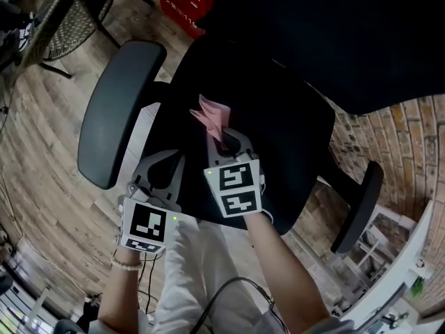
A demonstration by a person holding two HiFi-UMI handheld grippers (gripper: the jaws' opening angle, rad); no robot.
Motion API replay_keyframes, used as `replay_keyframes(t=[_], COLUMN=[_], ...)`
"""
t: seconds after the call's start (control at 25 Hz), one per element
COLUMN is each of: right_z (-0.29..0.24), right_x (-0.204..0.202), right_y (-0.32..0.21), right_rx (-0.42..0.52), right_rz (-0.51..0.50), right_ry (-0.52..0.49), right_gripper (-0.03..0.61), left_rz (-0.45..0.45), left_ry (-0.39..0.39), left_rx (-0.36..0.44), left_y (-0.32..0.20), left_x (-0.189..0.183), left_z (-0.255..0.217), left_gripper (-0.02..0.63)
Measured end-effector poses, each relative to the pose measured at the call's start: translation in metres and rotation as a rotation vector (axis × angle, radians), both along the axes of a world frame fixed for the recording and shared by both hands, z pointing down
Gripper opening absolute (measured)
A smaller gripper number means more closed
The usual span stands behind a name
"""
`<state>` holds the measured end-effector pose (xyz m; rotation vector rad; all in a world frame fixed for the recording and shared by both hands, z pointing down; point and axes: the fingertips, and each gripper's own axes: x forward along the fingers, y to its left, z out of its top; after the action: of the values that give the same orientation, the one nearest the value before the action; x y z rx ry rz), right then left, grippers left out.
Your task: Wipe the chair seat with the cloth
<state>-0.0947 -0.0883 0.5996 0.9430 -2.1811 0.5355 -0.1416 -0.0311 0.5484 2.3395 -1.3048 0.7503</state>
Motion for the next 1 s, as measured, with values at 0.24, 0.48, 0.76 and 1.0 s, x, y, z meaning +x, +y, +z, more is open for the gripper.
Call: replay_keyframes(t=[0.24,0.48,0.76,1.0], right_z=[-0.001,0.001,0.009,0.01], right_x=[-0.028,-0.011,0.045,0.098], right_y=[0.013,0.019,0.023,0.038], right_rx=[-0.004,0.004,-0.011,-0.033], right_rz=[-0.079,-0.073,0.0,0.131], right_ry=[-0.026,0.017,0.067,0.111], right_gripper=[0.057,0.055,0.055,0.055], left_rz=[-0.023,-0.004,0.071,0.162], left_ry=[0.002,-0.003,-0.001,0.003], left_rx=[-0.001,-0.003,0.009,0.023], left_y=[0.008,0.007,-0.01,-0.018], left_x=[-0.012,-0.007,0.029,0.058], left_z=[-0.001,-0.001,-0.005,-0.01], left_gripper=[0.018,0.018,0.018,0.018])
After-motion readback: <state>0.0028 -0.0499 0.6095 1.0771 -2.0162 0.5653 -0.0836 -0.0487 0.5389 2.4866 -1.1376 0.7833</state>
